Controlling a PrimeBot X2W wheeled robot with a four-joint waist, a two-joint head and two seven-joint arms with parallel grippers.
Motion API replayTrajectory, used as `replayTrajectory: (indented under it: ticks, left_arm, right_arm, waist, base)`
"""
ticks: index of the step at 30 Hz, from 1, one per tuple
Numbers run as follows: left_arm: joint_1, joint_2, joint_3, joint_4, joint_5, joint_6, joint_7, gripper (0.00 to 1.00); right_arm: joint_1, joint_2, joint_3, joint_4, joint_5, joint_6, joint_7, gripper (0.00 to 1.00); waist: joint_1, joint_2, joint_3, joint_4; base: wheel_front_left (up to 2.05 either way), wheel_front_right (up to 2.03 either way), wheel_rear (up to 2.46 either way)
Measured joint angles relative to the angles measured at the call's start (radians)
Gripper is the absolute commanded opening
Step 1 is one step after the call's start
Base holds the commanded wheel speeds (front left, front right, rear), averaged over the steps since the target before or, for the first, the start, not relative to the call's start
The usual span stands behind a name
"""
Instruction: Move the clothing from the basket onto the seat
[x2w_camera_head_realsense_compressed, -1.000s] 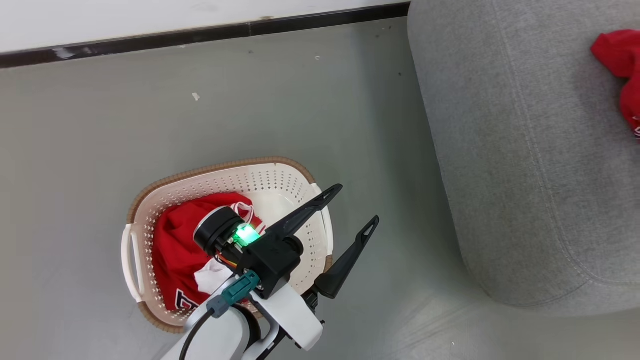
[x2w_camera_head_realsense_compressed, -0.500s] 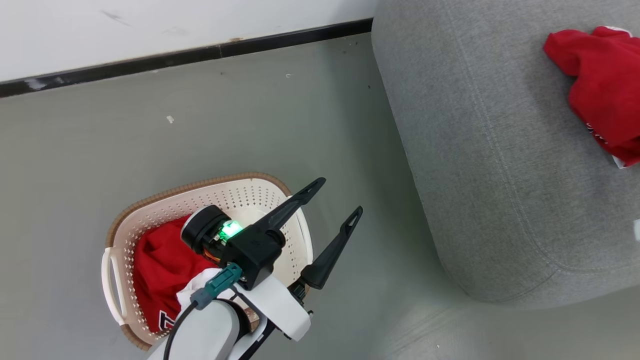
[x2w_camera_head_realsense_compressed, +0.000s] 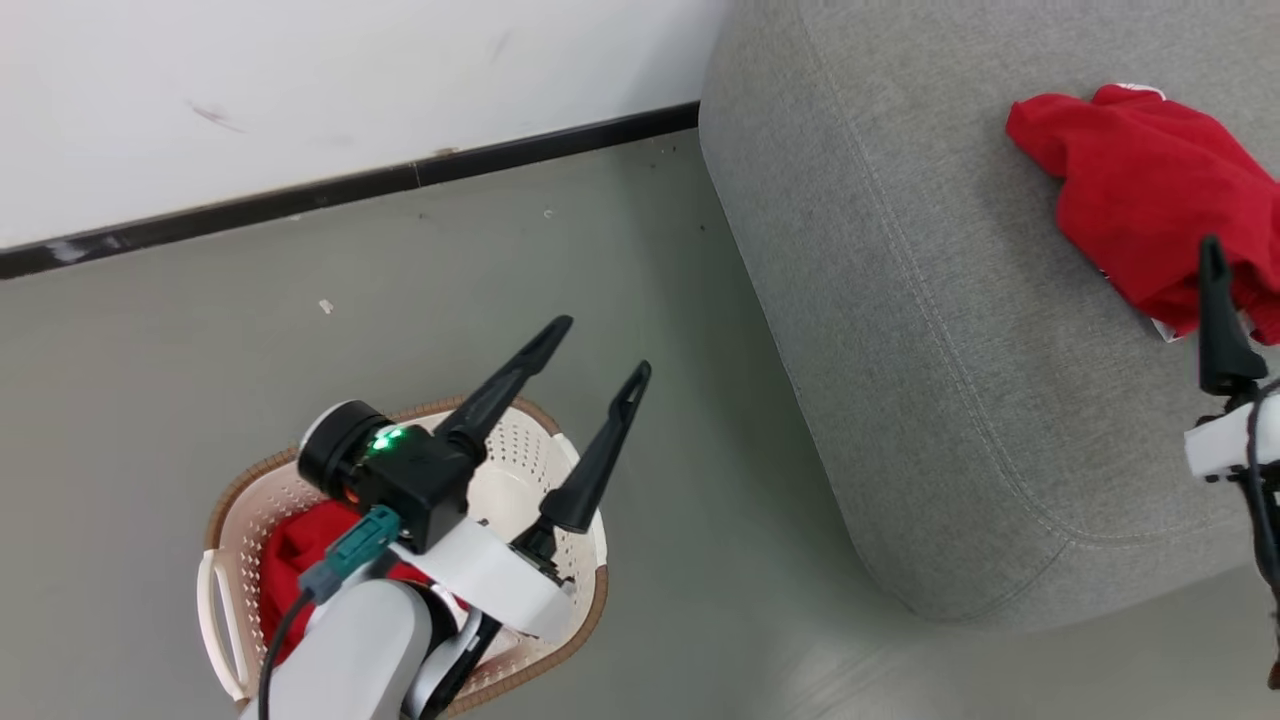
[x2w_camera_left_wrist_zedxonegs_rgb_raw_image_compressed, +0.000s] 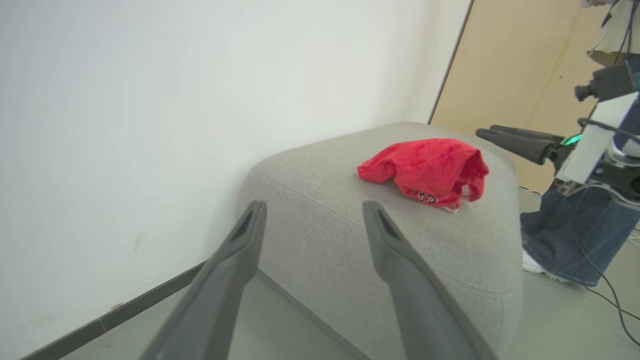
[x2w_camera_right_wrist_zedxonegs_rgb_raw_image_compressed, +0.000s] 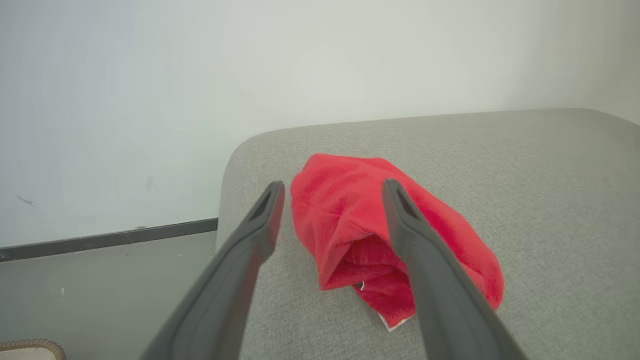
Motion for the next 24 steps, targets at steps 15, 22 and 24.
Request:
replayTrajectory:
  ticks: [15, 22, 24]
  left_arm:
    - [0.128, 0.026, 0.179, 0.053, -0.038, 0.104, -0.098, 1.0]
    - [0.194, 0.04, 0.251, 0.058, -0.06, 0.143, -0.113, 1.0]
    - [0.215, 0.041, 0.27, 0.059, -0.064, 0.155, -0.114, 1.0]
  right_arm:
    - [-0.041, 0.039, 0.212, -0.074, -0.055, 0.0, -0.001, 1.0]
    - [-0.046, 0.086, 0.264, -0.081, -0.056, 0.0, -0.001, 1.0]
    - [-0.045, 0.093, 0.26, -0.082, -0.06, 0.0, -0.001, 1.0]
  waist:
    - [0.0, 0.0, -0.099, 0.053]
    - [0.0, 0.0, -0.136, 0.103]
    - [0.0, 0.0, -0.146, 0.118]
  base:
    - [0.0, 0.0, 0.0]
    - [0.0, 0.0, 0.0]
    - [0.0, 0.0, 0.0]
